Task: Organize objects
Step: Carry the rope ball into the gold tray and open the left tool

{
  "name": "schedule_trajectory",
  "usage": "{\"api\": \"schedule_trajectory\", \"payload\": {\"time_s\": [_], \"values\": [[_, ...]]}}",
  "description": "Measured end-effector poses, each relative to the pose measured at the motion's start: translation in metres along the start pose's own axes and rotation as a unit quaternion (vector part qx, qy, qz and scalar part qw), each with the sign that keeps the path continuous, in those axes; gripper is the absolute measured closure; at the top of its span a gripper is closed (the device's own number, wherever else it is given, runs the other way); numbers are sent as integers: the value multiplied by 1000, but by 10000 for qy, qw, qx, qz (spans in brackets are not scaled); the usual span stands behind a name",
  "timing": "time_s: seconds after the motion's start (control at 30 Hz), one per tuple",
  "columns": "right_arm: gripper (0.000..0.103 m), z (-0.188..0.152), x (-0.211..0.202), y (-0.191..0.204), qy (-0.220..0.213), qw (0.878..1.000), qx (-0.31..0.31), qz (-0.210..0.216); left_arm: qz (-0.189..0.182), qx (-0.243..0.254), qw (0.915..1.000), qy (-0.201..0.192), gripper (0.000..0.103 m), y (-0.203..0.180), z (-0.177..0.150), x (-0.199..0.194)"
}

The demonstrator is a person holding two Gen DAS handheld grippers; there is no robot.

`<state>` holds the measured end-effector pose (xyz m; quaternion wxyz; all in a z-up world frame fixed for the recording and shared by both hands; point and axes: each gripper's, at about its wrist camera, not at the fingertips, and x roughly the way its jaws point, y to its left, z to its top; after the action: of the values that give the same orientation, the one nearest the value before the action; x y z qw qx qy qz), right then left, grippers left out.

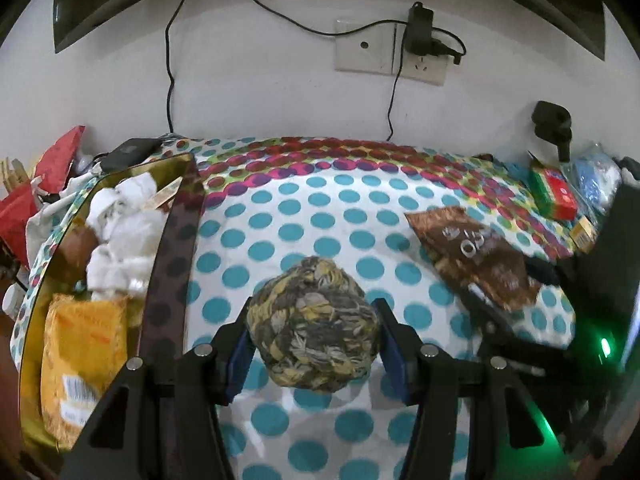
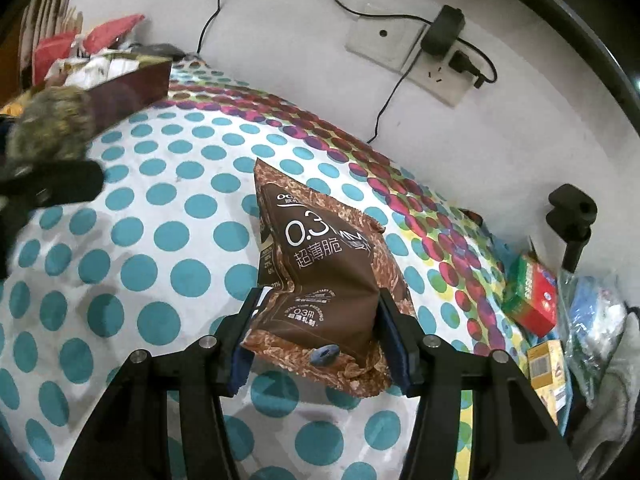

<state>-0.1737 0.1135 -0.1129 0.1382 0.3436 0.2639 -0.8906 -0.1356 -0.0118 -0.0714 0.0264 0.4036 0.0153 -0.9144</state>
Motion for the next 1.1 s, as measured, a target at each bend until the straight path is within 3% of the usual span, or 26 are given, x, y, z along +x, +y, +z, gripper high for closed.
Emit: {"api": "schedule_trajectory", "payload": {"time_s": [0.33,0.63,0.83,1.1], "values": [[49,1,3,4,62,9998,-152,-112,-172,-199,9995,-166,47,27,-11,-52],[48,1,4,5,79,9999,-112,-71,-1,-497,9979,-418,47,76,-2,-89],[48,1,4,1,82,9999,-70,-27,237,-671,9970,-292,47,110,-11,-93],[48,1,4,1,80,9999,-83,-41,203,-570,9982,-45,47,124,-27,-76]]}}
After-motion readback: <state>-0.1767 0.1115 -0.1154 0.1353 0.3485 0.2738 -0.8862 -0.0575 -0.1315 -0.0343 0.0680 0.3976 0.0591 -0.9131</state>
